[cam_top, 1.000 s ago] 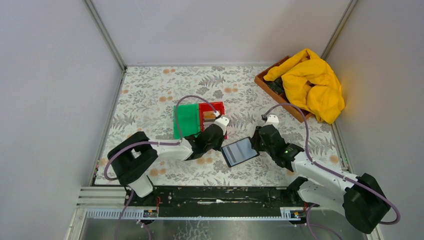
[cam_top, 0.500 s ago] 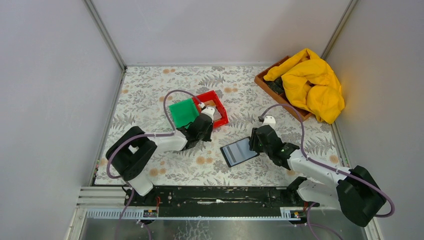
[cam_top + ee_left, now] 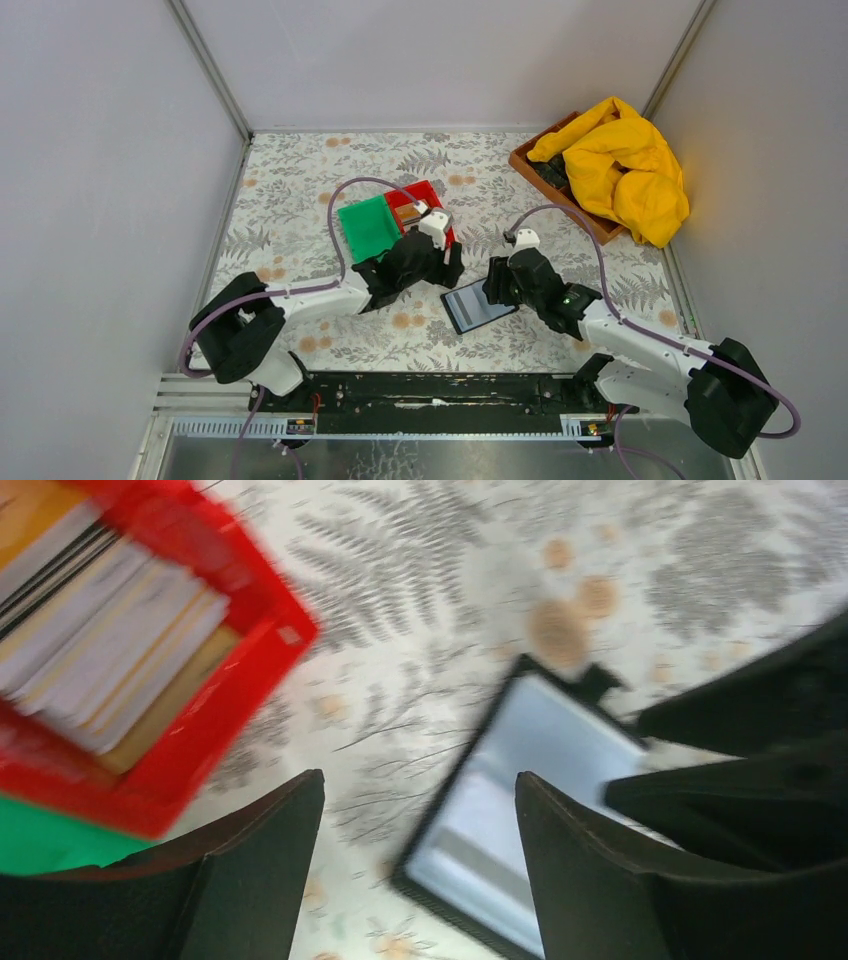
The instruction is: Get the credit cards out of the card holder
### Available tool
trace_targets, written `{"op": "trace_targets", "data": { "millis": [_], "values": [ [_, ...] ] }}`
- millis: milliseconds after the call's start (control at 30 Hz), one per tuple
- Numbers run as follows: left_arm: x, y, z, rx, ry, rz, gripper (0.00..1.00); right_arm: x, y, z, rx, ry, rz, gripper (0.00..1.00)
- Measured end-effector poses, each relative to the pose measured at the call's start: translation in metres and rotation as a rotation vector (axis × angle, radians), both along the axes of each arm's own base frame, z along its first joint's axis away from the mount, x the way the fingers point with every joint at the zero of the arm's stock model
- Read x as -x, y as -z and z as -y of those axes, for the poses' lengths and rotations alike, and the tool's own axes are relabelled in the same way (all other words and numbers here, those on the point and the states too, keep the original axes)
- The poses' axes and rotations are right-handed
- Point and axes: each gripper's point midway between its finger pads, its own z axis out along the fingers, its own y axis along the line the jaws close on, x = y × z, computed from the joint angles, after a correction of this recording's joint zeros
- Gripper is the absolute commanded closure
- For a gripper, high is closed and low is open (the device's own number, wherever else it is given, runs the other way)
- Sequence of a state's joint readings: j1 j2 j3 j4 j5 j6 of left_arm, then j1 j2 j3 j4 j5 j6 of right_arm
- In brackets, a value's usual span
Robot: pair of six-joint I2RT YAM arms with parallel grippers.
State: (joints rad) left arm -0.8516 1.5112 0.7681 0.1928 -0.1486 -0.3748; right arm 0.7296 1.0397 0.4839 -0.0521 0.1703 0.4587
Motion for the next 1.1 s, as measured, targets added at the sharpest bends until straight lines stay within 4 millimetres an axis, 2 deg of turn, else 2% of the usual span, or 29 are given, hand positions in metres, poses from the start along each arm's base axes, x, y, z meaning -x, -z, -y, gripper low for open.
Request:
{"op": "trace_targets", "data": {
  "millis": [100,167,333,400,433,533,667,800,967,1100],
  "values": [
    [0.009,-0.017,0.026,0.086,0.066,0.033,0.23,0.004,0.001,-0.001,0.012,-0.011,-0.015,0.66],
    [0.01,-0.017,0.025,0.123,0.059,0.051,0.24,0.012,0.002,-0.001,0.012,-0.022,-0.025,0.71],
    [0.019,0.006,0.009,0.097,0.038,0.024,0.23,0.043,0.008,-0.007,-0.015,-0.068,-0.046,0.74],
    [0.017,0.002,0.009,0.108,0.024,0.032,0.03,0.054,0.019,-0.006,0.002,-0.071,-0.07,0.75],
    [0.017,-0.001,0.009,0.123,0.017,0.039,0.0,0.059,0.024,-0.005,0.014,-0.07,-0.079,0.77],
    [0.016,-0.01,0.011,0.174,-0.003,0.045,0.0,0.074,0.04,-0.001,0.046,-0.069,-0.109,0.78],
    [0.014,-0.009,0.014,0.197,-0.014,0.034,0.0,0.086,0.06,-0.001,0.071,-0.06,-0.138,0.78],
    [0.015,0.002,0.015,0.187,-0.021,0.012,0.0,0.082,0.063,-0.021,0.044,-0.05,-0.113,0.78],
    [0.009,0.003,0.009,0.171,-0.065,0.024,0.03,0.067,0.06,-0.049,0.026,-0.042,-0.085,0.79],
    [0.003,0.005,0.001,0.148,-0.112,0.038,0.03,0.063,0.06,-0.055,0.034,-0.048,-0.077,0.79]
  ]
}}
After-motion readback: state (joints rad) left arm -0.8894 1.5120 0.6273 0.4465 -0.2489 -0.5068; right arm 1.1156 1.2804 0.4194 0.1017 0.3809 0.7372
